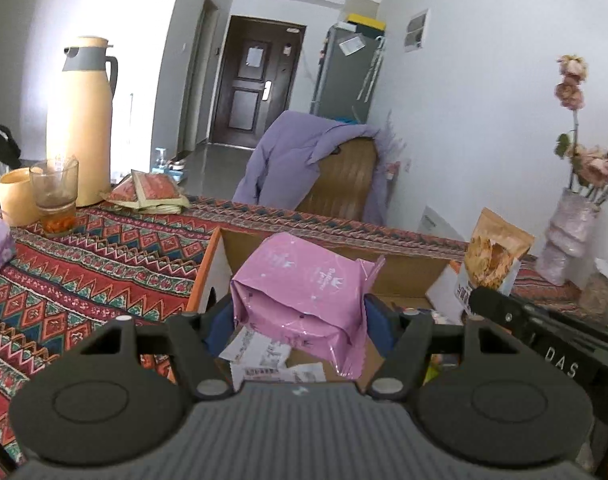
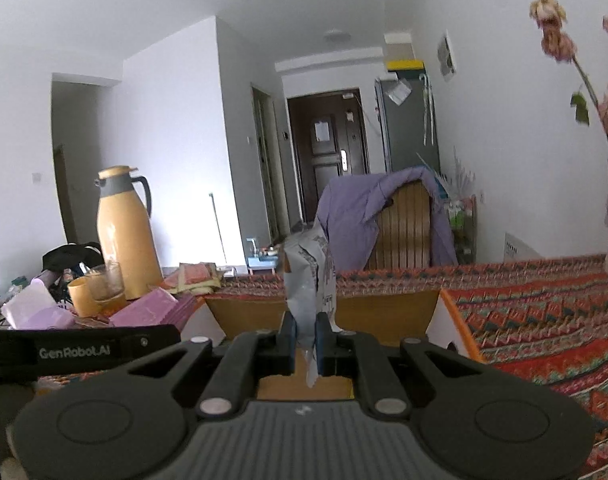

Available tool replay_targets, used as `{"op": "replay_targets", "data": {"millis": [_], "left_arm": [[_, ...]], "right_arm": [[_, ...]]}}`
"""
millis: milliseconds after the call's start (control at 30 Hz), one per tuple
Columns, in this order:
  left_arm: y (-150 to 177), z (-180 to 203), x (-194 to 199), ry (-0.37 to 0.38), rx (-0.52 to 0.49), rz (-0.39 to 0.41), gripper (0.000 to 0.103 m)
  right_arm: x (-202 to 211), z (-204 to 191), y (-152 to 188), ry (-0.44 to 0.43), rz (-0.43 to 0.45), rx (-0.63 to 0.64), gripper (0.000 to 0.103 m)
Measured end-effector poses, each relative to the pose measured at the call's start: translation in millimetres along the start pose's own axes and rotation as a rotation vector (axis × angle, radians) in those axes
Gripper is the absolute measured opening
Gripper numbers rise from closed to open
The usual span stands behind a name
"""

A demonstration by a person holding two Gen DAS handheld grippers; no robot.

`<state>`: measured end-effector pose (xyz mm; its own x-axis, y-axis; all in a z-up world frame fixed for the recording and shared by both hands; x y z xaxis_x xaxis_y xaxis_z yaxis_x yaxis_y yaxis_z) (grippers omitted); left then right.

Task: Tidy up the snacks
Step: 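Carry both packets into the box and open both grippers, then withdraw both tools from the box back toward the snack pile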

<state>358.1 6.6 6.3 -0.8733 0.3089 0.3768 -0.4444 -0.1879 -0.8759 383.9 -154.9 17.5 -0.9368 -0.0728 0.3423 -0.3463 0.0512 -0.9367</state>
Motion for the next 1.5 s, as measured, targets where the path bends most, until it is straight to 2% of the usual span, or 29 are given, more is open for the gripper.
{"op": "replay_targets", "data": {"millis": [233, 367, 467, 533, 567, 600, 633, 667, 700, 833, 1233, 1500], "left_arm": [[13, -25, -30, -0.034, 0.032, -0.040, 0.068], [18, -26, -35, -0.042, 0.002, -0.048, 0.068], [20, -27, -35, -0.026, 0.015, -0.044, 0.073], [20, -29, -34, -0.024, 0.018, -0.038, 0.081], [20, -31, -33, -0.031, 0.016, -0.031, 0.083], [19, -30, -31, -0.031, 0.013, -0.020, 0.087], [18, -30, -30, -0.024, 0.013, -0.014, 0.096], [17, -29, -27, -0.018, 0.017, -0.004, 0.103], [15, -28, -25, -0.014, 0.018, 0.013, 0.103], [11, -26, -20, -0.021, -0.007, 0.040, 0.103], [2, -25, -5, -0.032, -0.001, 0.067, 0.103], [-14, -13, 21, -0.036, 0.015, 0.086, 0.103]], "right_arm": [[-29, 0, 20, 0.015, -0.048, 0.004, 0.009], [-36, -1, 28, 0.012, -0.069, 0.011, 0.009], [-38, -2, 34, 0.016, -0.087, 0.011, 0.015], [-40, 0, 35, 0.029, -0.087, 0.007, 0.016], [-40, 3, 35, 0.031, -0.089, 0.000, 0.025], [-39, 5, 34, 0.031, -0.089, -0.012, 0.045], [-39, 7, 33, 0.034, -0.086, -0.021, 0.058], [-37, 9, 33, 0.041, -0.078, -0.027, 0.078], [-34, 11, 32, 0.045, -0.066, -0.029, 0.085], [-29, 15, 29, 0.033, -0.054, -0.048, 0.102], [-20, 22, 24, 0.050, -0.037, -0.048, 0.103], [-5, 18, 11, 0.072, -0.024, -0.026, 0.103]]}}
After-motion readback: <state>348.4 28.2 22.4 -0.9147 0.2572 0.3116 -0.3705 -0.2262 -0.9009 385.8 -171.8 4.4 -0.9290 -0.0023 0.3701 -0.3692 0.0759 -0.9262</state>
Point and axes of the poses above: each gripper's, at about its wrist camera, not at the fingertips, and x roughly against the way its jaws point, z to its right, y to its underside, the point moved 10 cm from there along -x, roughly the way its jaws point, and after that the axes turned 15 degrees about y, right-handed, at the moved point
